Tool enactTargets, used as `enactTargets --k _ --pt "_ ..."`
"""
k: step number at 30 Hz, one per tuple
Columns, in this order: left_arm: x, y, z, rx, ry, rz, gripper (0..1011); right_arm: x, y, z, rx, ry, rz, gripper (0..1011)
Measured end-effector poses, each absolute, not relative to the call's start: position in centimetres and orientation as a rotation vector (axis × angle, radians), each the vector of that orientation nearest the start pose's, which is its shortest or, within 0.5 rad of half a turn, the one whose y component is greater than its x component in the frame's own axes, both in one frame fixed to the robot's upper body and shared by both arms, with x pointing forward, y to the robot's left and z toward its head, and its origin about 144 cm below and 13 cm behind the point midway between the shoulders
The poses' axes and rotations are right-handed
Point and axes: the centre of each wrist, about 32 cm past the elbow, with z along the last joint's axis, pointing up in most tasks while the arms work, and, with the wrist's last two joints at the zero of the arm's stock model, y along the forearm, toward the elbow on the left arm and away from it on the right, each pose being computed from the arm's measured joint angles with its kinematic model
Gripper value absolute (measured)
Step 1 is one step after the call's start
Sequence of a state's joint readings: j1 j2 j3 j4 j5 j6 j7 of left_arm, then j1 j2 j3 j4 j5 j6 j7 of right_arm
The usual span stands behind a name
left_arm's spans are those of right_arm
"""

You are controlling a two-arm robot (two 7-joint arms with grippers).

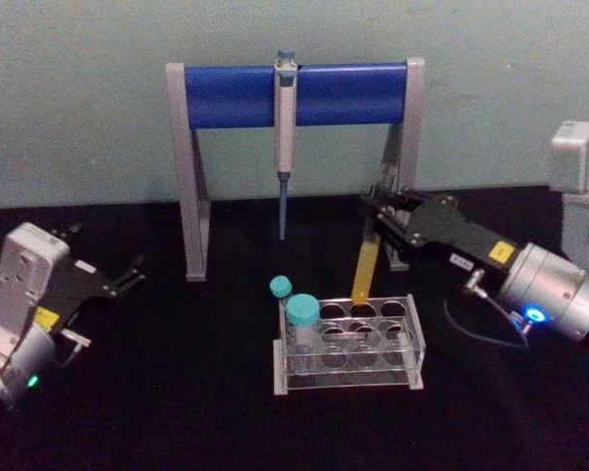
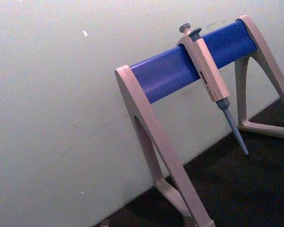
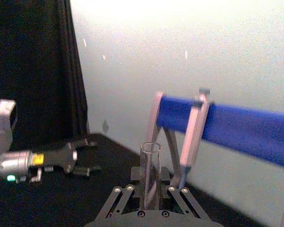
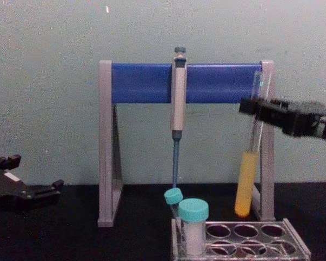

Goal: Pick up the test tube from the test tube rack, shake it, then place it back into the test tube rack.

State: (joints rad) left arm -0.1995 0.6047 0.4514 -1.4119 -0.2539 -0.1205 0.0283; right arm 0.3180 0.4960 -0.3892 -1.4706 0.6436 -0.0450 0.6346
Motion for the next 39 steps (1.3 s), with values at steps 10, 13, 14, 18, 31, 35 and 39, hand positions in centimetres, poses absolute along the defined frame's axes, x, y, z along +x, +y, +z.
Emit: enactTargets --k 10,13,14,18,31,35,39 --pt "48.86 30.97 113.98 0.304 -0.285 1.248 1001 52.29 -27.46 120.76 0.193 -0.111 -0.646 240" --pt "48.86 30.96 113.98 0.304 -0.285 1.248 1001 52.33 -27.33 120.54 0.184 -0.123 -0.652 240" --pt "48.86 30.97 113.98 0.304 -0.285 1.248 1001 52.34 -27.29 120.47 0.181 -0.127 -0.654 240" --pt "48.86 30.97 113.98 0.304 -0.285 1.248 1001 52.40 -27.15 120.29 0.171 -0.137 -0.661 240" --pt "48.86 30.97 113.98 0.304 -0.285 1.248 1001 52.46 -26.88 120.09 0.158 -0.157 -0.658 240" --pt "48.86 30.97 113.98 0.304 -0.285 1.248 1001 52.46 -27.01 120.24 0.149 -0.159 -0.612 240" --pt "48.86 30.97 113.98 0.305 -0.285 1.248 1001 52.40 -27.46 120.60 0.140 -0.150 -0.547 240"
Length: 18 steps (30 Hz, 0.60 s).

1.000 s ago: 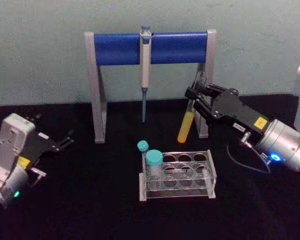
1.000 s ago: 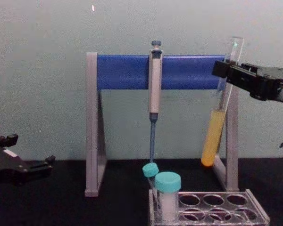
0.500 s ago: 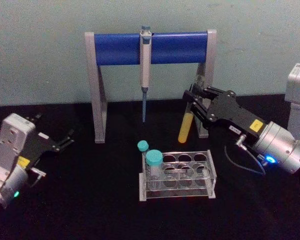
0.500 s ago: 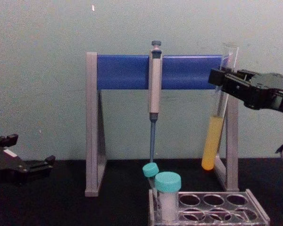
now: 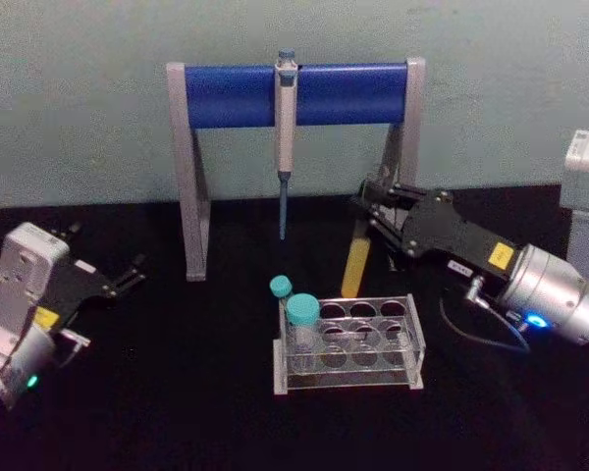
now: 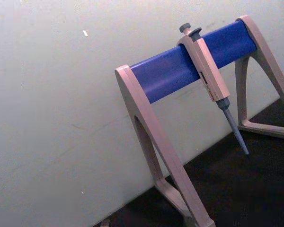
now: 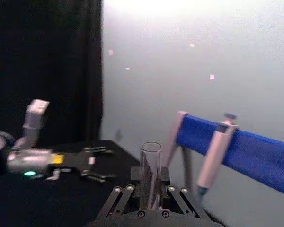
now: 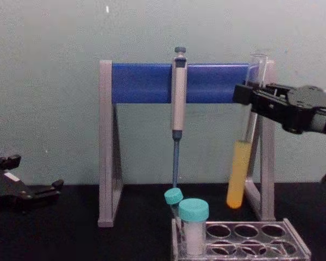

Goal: Pick up the test tube from the test tube rack, shake it, then place it back into the test tube rack.

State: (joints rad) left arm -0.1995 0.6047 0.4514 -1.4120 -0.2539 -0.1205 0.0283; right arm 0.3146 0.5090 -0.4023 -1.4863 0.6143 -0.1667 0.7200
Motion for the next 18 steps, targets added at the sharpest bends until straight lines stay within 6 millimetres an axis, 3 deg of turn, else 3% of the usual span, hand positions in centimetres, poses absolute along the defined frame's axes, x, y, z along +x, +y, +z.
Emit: enactTargets --k 9,18 --pt "48.9 31.0 114.0 0.304 -0.285 1.248 1001 51.2 -29.7 122.4 0.056 -0.149 -0.455 240" --pt "48.9 31.0 114.0 0.304 -0.285 1.248 1001 49.9 -31.4 124.1 -0.070 -0.202 -0.551 240"
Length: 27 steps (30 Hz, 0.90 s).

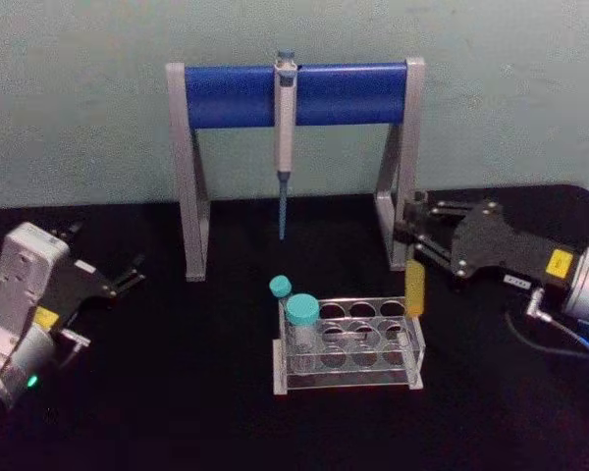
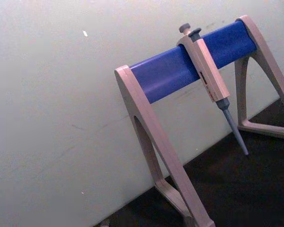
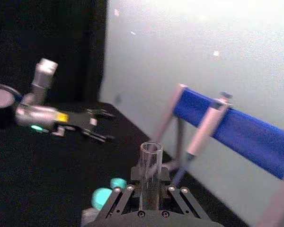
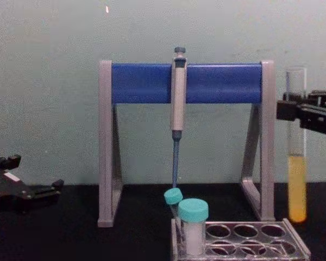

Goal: Pick up the test tube from the test tube rack, shake it, then place it back into the test tube rack.

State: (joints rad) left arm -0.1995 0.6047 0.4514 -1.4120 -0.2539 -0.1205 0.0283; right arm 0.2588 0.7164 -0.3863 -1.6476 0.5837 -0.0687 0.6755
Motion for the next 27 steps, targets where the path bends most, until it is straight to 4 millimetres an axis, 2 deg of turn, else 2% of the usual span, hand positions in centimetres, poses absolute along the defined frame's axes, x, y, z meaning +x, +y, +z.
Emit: enactTargets --k 8,17,22,27 --pt "48.9 31.0 114.0 0.305 -0.285 1.248 1001 49.7 -30.8 124.1 -0.091 -0.299 -0.704 240" --pt "48.9 31.0 114.0 0.304 -0.285 1.248 1001 51.0 -27.9 121.6 0.100 -0.262 -0.836 240" --pt "48.9 31.0 114.0 0.304 -0.285 1.248 1001 51.7 -27.4 120.9 0.188 -0.195 -0.809 240" --pt "48.9 31.0 114.0 0.304 -0.285 1.248 1001 52.2 -27.4 120.7 0.263 -0.106 -0.701 240"
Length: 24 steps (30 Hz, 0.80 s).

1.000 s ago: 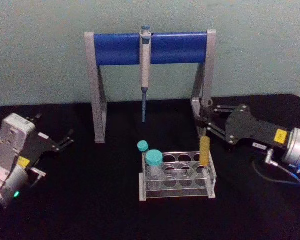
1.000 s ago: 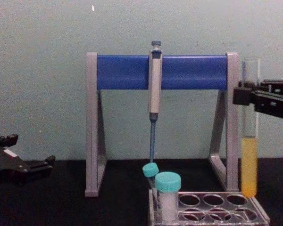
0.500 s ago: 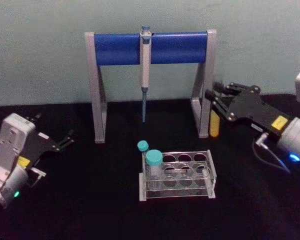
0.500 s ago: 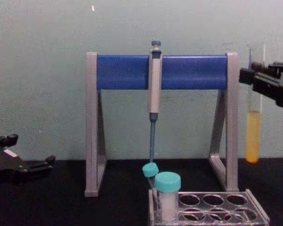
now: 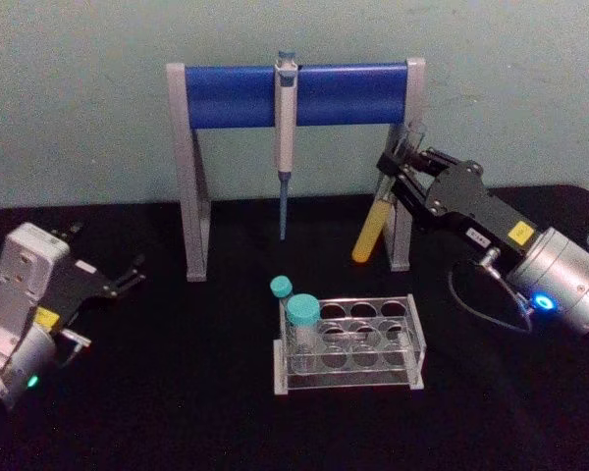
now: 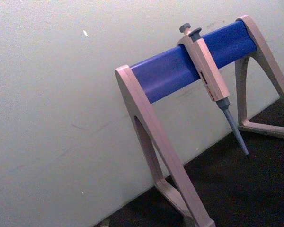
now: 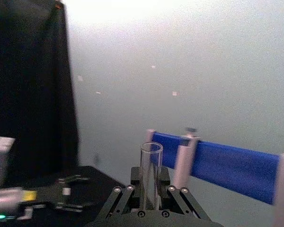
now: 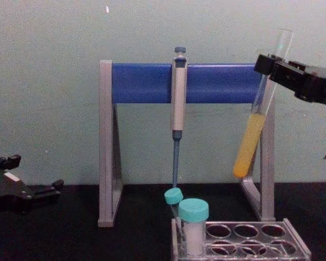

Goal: Pick up the test tube from the test tube rack, shake it, then place it back into the test tube rack.

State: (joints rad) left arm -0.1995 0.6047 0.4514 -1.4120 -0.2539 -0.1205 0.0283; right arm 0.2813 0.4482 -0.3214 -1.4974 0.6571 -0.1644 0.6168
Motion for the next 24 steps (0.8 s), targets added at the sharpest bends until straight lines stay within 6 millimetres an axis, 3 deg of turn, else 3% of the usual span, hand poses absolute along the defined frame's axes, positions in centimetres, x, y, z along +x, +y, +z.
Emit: enactTargets --k 12,24 --pt "48.9 31.0 114.0 0.304 -0.285 1.248 1001 52.2 -29.6 121.4 0.258 -0.014 -0.460 240" --pt "48.9 31.0 114.0 0.305 -0.285 1.248 1001 50.8 -32.0 124.0 0.011 -0.095 -0.480 240"
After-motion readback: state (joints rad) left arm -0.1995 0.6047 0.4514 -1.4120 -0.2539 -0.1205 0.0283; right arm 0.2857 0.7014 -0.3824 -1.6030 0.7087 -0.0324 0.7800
